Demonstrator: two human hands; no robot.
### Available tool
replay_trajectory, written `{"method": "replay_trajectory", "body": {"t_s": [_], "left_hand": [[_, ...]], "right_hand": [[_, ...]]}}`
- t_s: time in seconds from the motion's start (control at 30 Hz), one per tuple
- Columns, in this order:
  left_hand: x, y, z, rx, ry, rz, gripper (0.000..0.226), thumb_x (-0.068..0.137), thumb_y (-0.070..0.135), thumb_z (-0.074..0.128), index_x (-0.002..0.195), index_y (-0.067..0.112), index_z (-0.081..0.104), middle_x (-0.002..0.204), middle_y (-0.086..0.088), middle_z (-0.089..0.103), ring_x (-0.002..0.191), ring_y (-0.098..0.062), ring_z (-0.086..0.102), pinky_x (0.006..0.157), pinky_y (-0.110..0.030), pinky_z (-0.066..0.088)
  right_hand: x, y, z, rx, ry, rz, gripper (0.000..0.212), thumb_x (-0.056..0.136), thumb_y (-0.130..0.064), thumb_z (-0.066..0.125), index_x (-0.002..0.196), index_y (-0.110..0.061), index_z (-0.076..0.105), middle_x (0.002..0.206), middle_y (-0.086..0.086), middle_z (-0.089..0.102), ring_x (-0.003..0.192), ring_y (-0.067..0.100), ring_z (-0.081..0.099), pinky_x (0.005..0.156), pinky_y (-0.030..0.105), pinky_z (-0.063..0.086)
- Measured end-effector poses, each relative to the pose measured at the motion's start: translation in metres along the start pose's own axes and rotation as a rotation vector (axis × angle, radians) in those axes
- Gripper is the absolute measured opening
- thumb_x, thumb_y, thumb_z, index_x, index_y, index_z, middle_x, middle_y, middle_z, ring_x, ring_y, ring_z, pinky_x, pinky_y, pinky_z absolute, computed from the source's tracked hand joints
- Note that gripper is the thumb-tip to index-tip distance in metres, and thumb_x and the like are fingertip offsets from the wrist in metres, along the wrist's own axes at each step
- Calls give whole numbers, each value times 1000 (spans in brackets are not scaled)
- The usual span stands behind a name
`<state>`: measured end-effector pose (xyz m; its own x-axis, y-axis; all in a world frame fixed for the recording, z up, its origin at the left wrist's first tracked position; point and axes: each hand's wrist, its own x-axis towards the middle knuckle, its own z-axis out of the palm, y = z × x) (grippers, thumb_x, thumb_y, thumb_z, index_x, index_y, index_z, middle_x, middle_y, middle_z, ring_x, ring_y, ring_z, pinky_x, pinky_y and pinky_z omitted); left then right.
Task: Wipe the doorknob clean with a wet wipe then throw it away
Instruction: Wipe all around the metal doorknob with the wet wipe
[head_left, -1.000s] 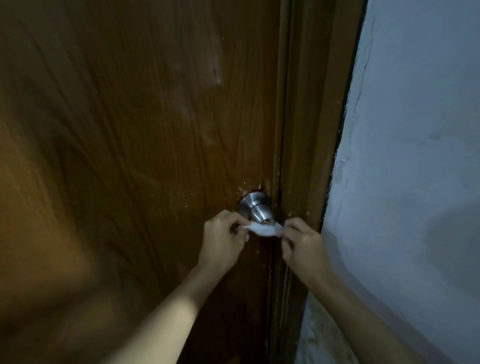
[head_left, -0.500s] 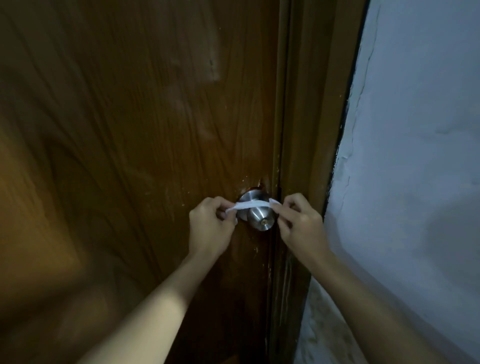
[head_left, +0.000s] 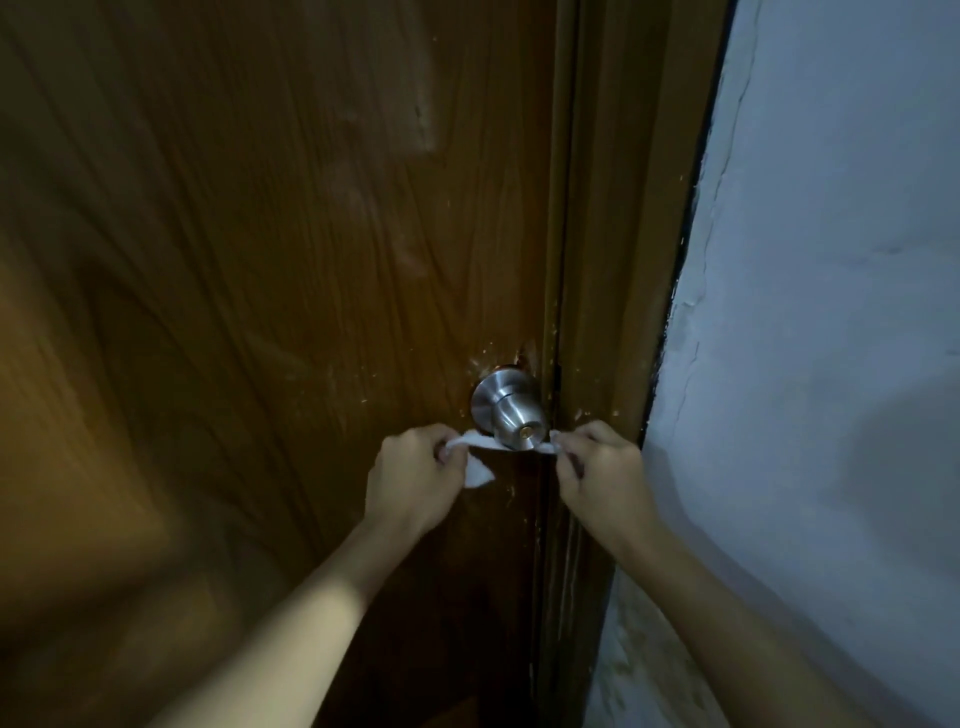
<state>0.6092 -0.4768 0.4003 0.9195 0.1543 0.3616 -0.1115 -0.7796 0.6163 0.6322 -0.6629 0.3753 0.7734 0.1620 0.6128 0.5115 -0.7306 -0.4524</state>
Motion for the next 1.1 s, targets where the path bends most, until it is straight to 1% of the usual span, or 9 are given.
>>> {"method": "replay_trajectory", "body": {"t_s": [0.2,0.27,0.37,0.43,0.53,0.67,0.83,0.97,1.1], "left_hand": [[17,19,-17,59,207,100,17,87,24,54,95,19,68,83,6,62,73,-11,59,65,-30,48],[15,18,-16,47,209,68,17,87,24,53,95,19,68,85,5,64,74,-12,60,66,-31,48],[10,18,-9,69,97,45,13,87,24,54,88,22,67,80,6,66,72,-11,61,64,-30,50],[12,19,-10,99,76,47,12,88,25,55,89,24,67,83,6,66,73,-11,60,65,-30,50],[22,27,-17,91,169,59,14,89,24,54,94,22,67,88,4,66,75,-11,59,68,-32,51],[34,43,-29,37,304,44,17,88,25,53,96,22,67,87,1,68,76,-17,61,69,-34,51],[29,41,-37,105,209,46,18,88,23,53,96,18,68,81,-2,69,73,-21,63,65,-36,53],[22,34,-34,127,197,72,11,85,20,55,90,21,65,73,4,63,67,-17,58,56,-27,41],[21,29,-29,154,174,75,9,87,21,55,89,21,64,73,4,62,67,-17,60,55,-26,41]], "right_hand": [[18,-14,-9,7,68,-47,14,82,1,60,94,2,67,92,19,67,75,28,65,72,35,54],[17,-13,-10,14,73,-41,18,84,-1,60,100,1,66,96,19,68,79,27,65,74,32,54],[25,-13,-18,16,136,-43,20,84,1,59,102,1,66,95,20,69,77,28,66,67,24,48],[30,-14,-22,-7,155,-89,16,82,2,61,97,1,68,89,20,70,71,30,66,63,30,54],[22,-16,-22,-45,85,-123,17,82,-1,62,98,-1,68,88,17,72,70,28,66,62,39,57],[26,-21,-33,-5,127,-101,21,82,2,60,102,0,66,89,18,71,72,26,66,64,29,53],[57,-32,-55,-16,254,-155,16,83,1,60,97,2,68,86,20,70,70,30,65,62,32,52],[43,-25,-41,-37,164,-155,20,85,-2,59,103,0,66,92,20,68,74,31,65,65,42,57],[27,-14,-24,-42,78,-121,19,82,1,61,100,2,67,93,20,67,74,31,65,64,40,57]]}}
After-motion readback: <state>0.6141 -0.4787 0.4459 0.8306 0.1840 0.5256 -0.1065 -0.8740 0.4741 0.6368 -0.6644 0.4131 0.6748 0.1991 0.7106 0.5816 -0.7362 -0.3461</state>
